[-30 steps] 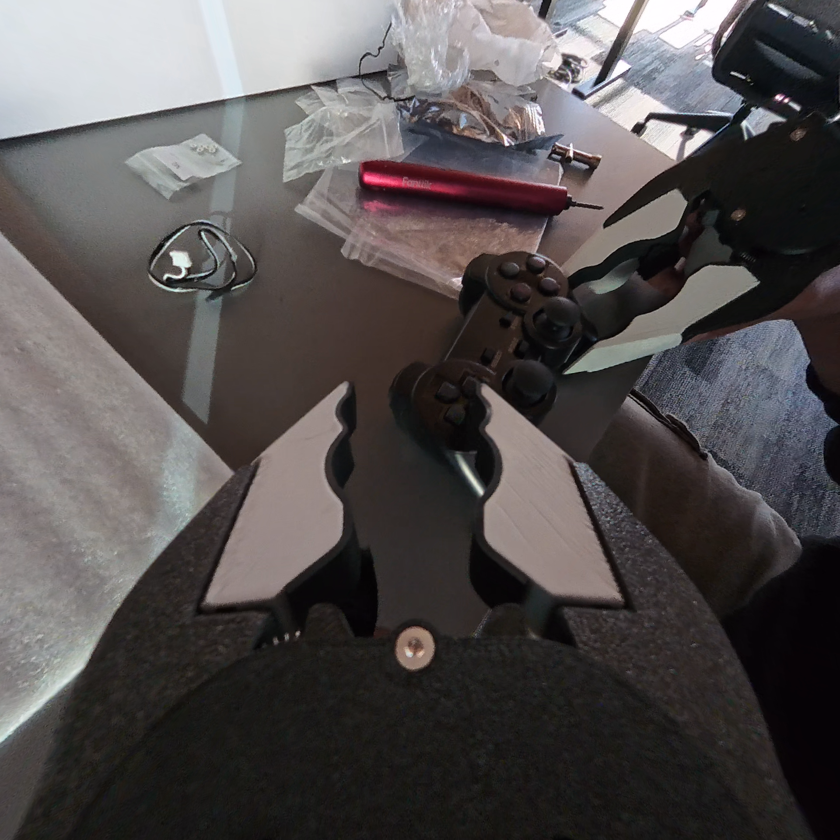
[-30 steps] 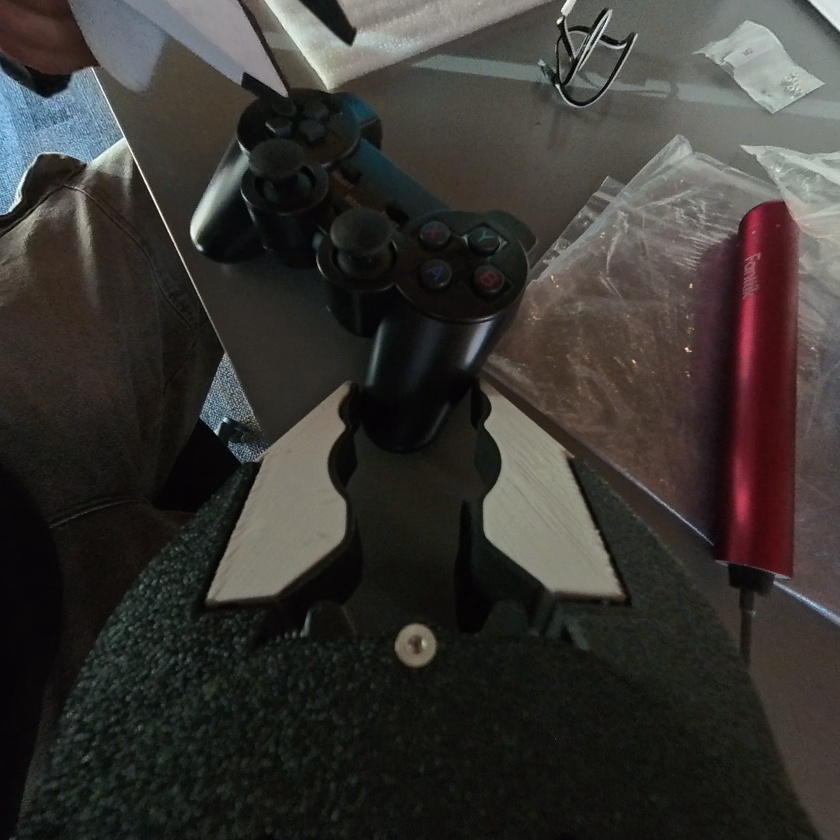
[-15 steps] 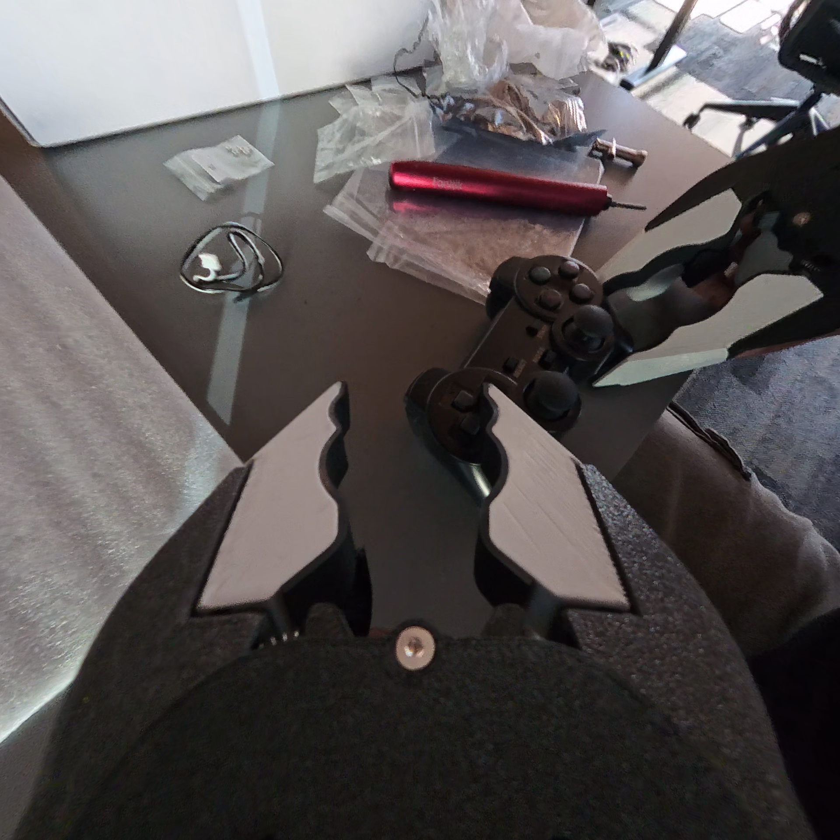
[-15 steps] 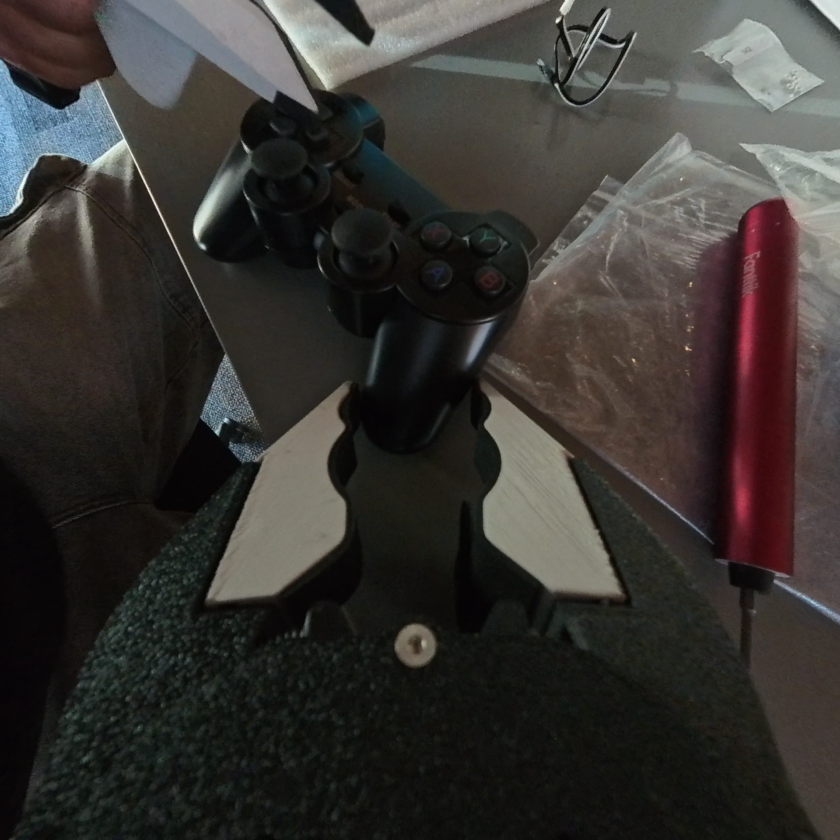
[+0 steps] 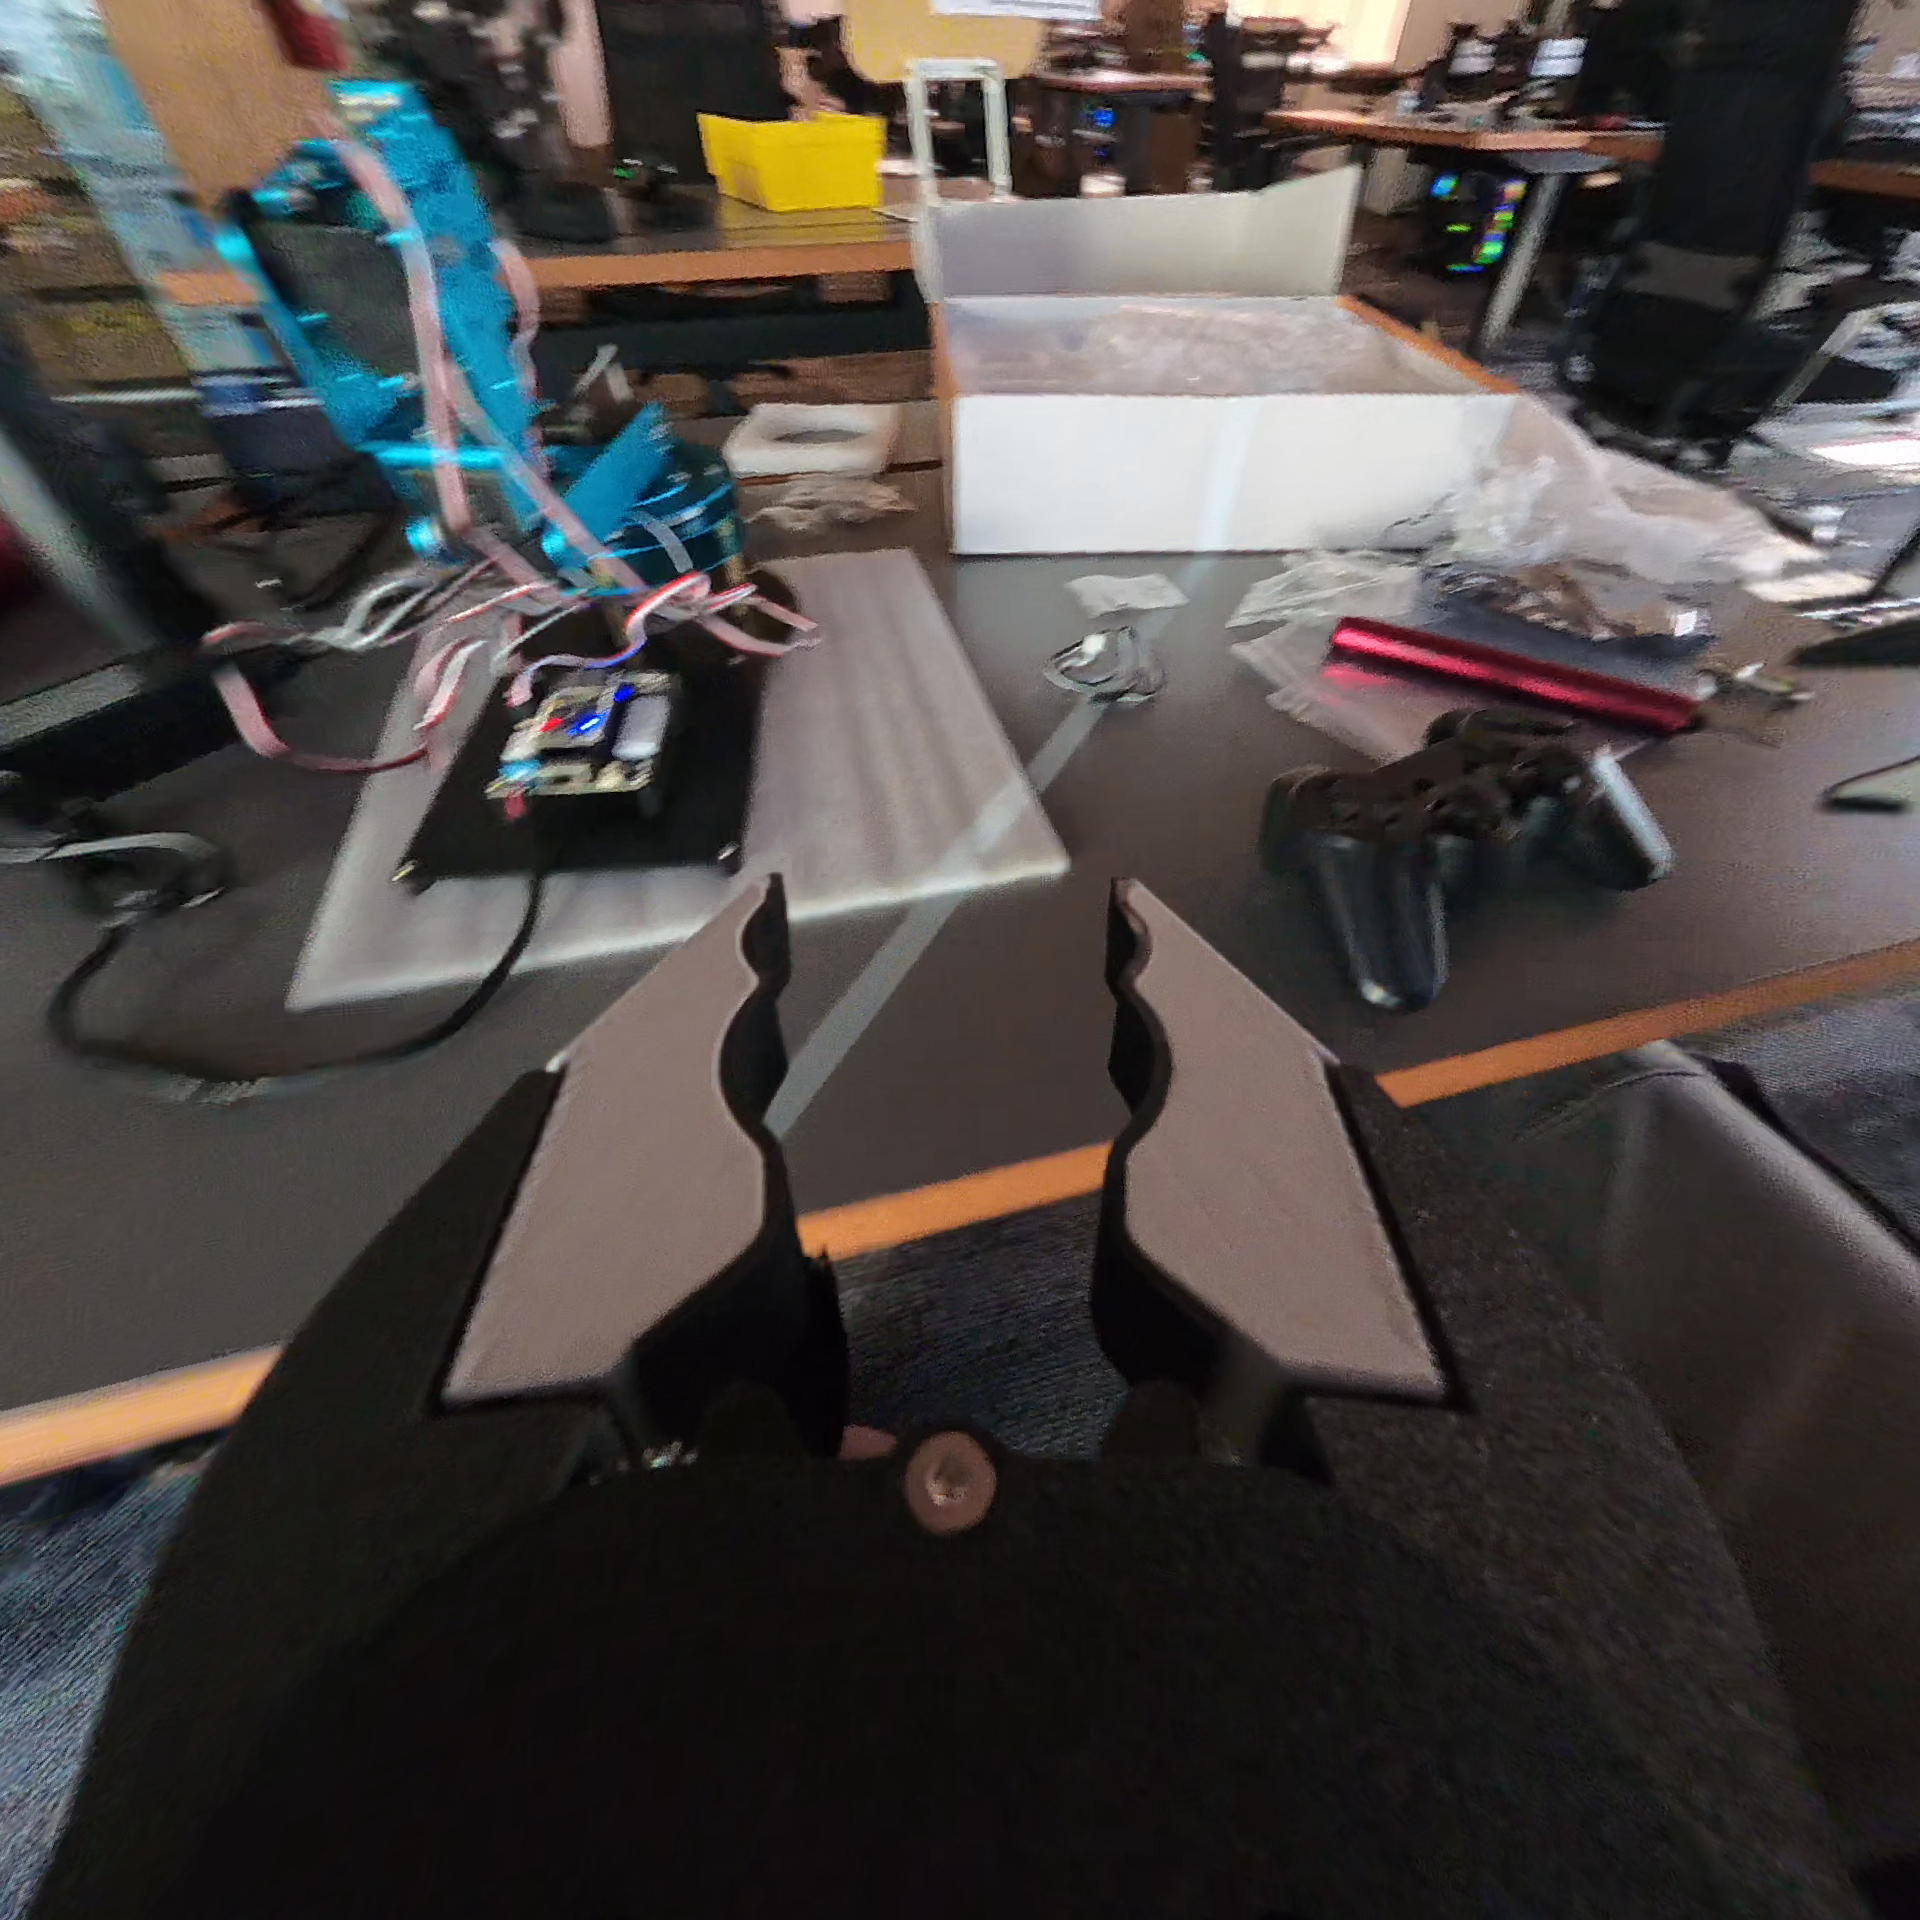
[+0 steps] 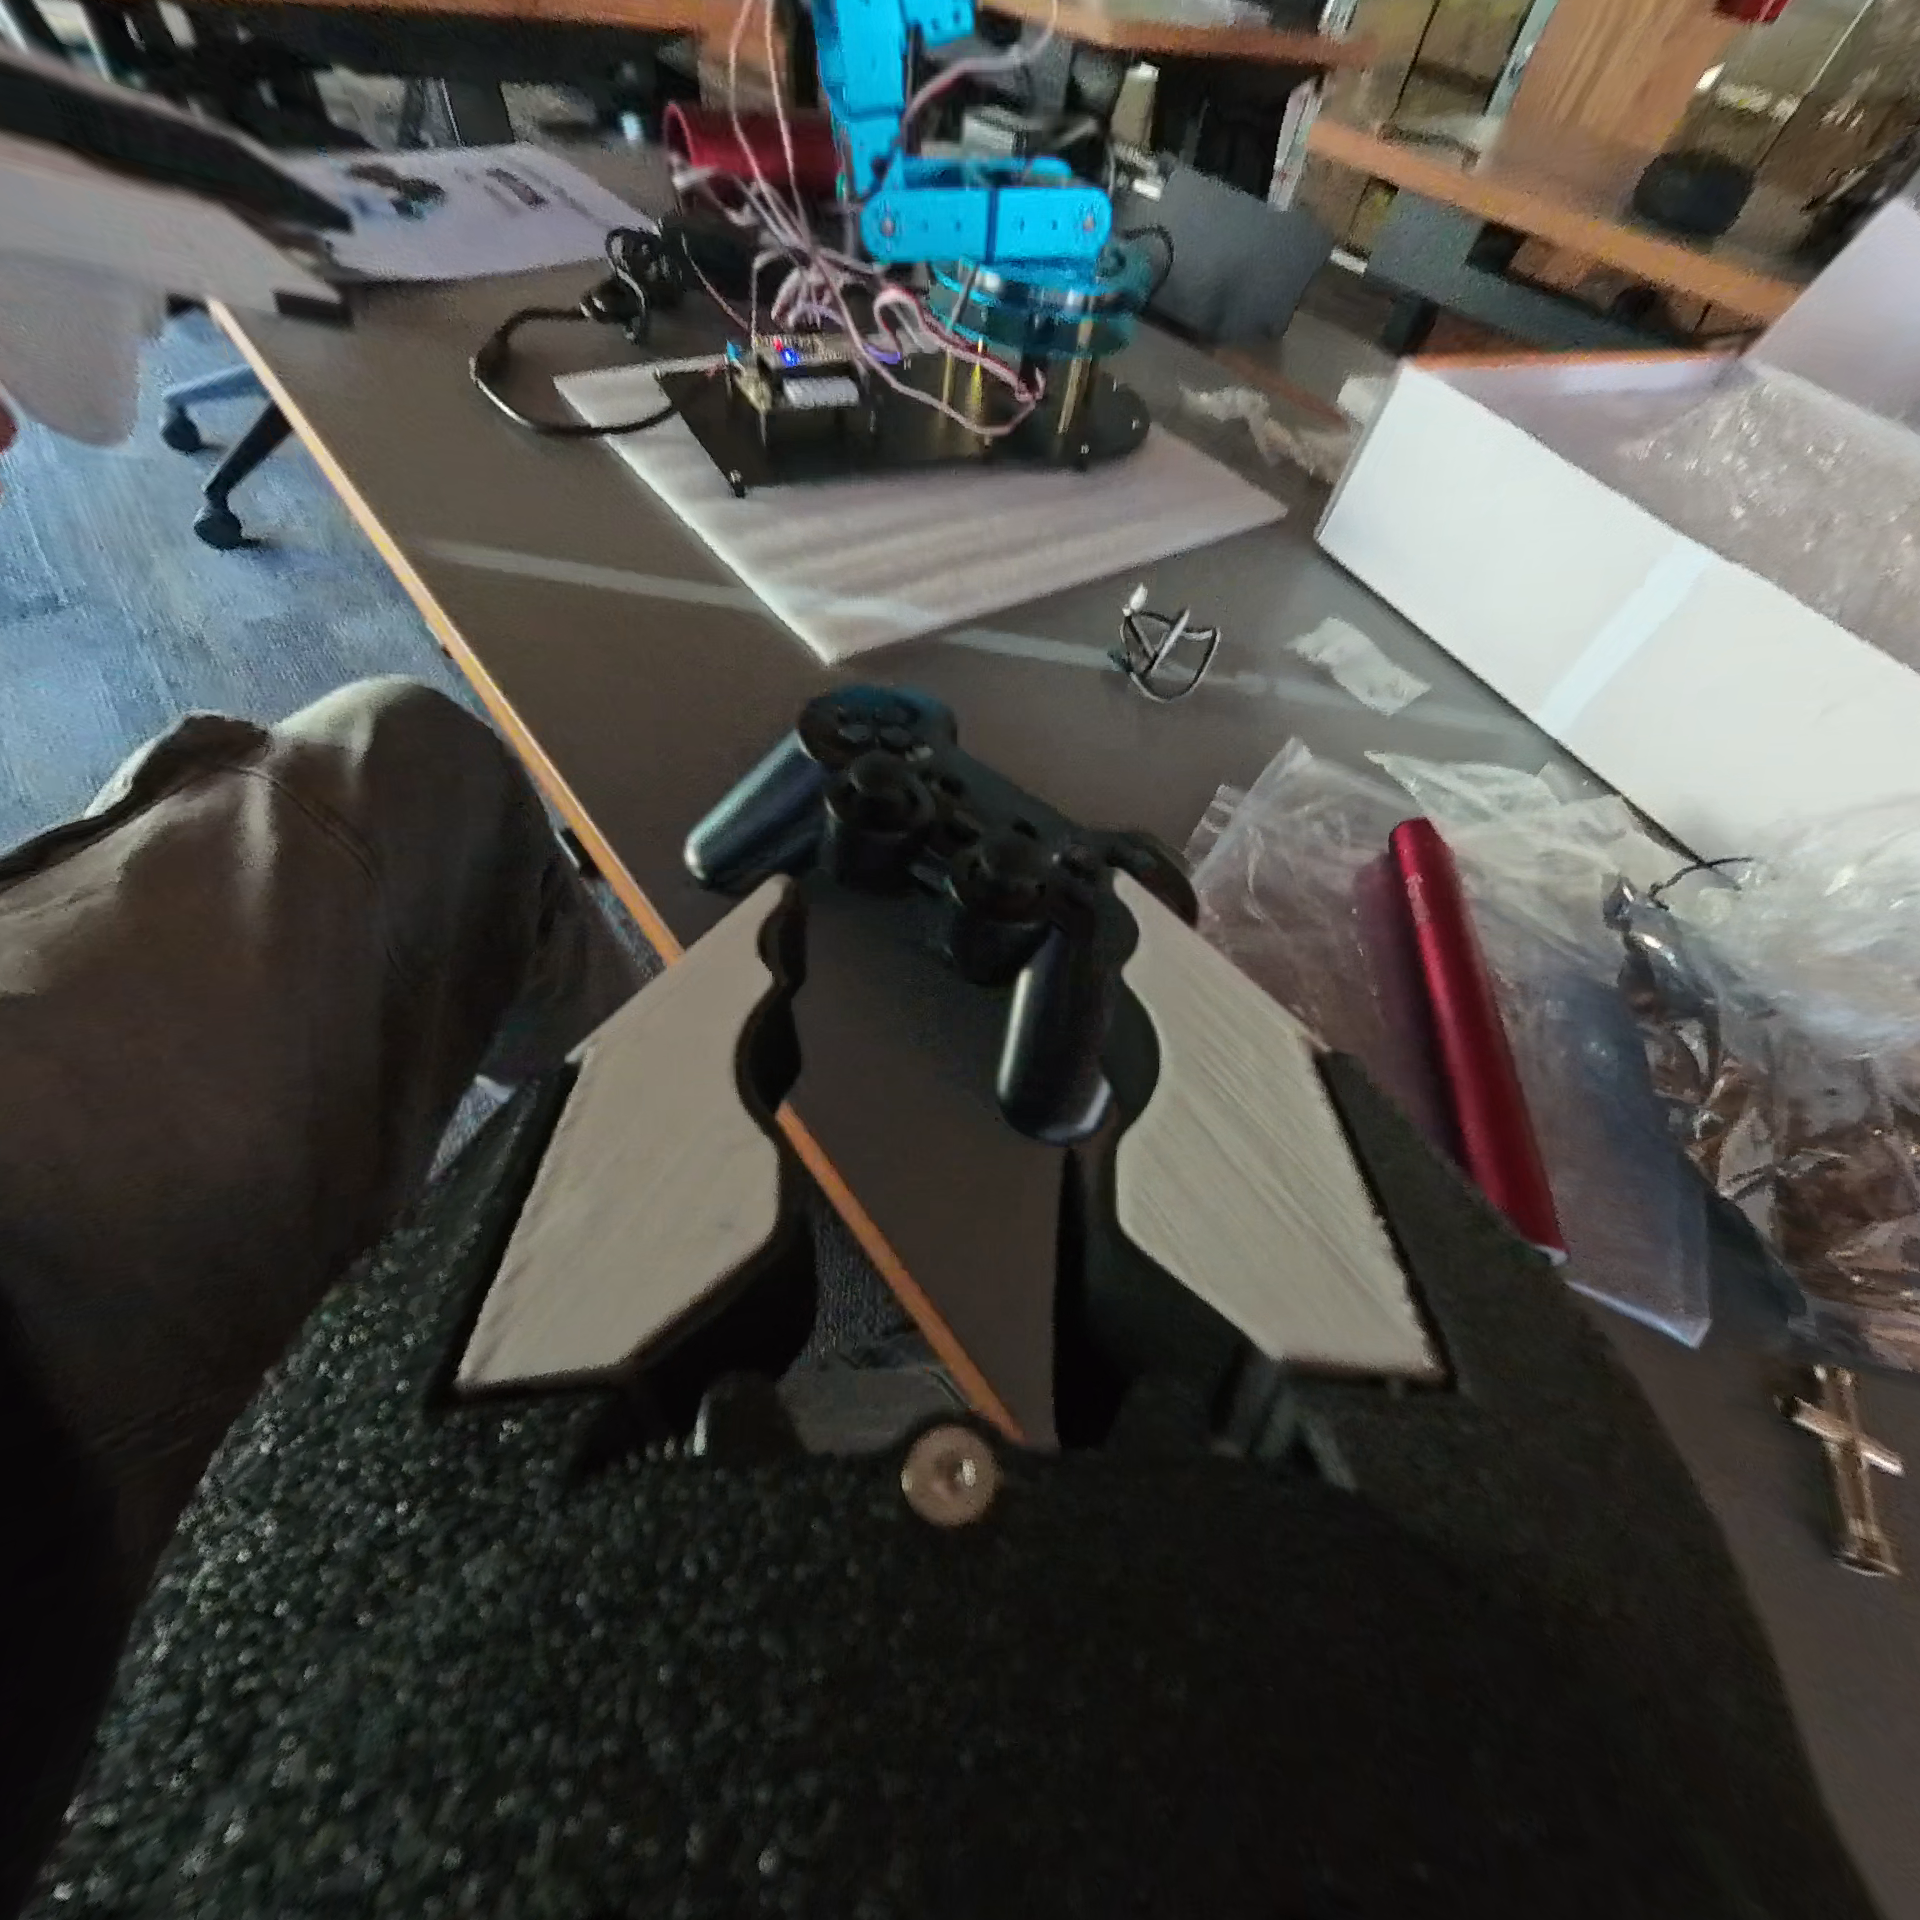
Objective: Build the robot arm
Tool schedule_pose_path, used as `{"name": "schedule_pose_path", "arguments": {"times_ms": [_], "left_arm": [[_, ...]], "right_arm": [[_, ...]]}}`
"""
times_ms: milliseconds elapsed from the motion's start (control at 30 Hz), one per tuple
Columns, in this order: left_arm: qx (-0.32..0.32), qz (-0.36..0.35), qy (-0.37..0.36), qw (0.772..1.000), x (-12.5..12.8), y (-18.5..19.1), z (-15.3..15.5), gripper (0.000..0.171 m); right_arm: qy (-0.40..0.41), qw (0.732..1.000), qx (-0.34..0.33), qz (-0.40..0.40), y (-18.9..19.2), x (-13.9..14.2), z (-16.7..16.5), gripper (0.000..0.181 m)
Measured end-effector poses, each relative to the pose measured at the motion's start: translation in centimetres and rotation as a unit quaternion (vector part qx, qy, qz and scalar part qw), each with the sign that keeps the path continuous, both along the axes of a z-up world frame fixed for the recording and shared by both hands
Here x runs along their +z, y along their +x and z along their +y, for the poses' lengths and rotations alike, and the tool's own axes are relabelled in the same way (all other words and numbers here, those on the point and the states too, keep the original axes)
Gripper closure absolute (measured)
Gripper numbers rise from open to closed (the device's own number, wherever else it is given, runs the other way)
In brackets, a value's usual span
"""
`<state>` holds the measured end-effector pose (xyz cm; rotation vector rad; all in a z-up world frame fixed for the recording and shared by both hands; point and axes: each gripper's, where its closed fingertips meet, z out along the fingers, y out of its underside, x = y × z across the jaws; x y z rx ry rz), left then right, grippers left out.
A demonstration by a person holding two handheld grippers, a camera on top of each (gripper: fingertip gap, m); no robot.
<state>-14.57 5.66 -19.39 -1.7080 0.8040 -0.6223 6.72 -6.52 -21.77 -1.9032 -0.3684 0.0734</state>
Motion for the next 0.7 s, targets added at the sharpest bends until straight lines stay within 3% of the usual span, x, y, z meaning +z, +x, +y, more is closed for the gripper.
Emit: {"name": "schedule_pose_path", "arguments": {"times_ms": [133, 300, 433, 500, 700], "left_arm": [[0.069, -0.008, 0.012, 0.998, -2.0, -5.5, -2.0, 0.11], [0.128, -0.03, 0.04, 0.99, -4.1, -10.6, -6.7, 0.103], [0.179, -0.043, 0.088, 0.979, -4.5, -13.9, -8.2, 0.1], [0.176, -0.061, 0.102, 0.977, -4.8, -14.3, -8.3, 0.09], [0.151, -0.055, 0.056, 0.985, -7.2, -12.9, -8.6, 0.089]], "right_arm": [[0.048, 0.997, 0.016, 0.061, -4.7, 1.4, -0.7, 0.106], [0.077, 0.986, 0.033, 0.147, -9.8, 1.1, -1.5, 0.106], [0.117, 0.983, 0.024, 0.138, -10.8, 0.2, -1.8, 0.105], [0.135, 0.982, 0.004, 0.134, -10.4, -0.5, -1.6, 0.104], [0.129, 0.982, -0.004, 0.136, -9.8, -1.7, -1.2, 0.102]]}}
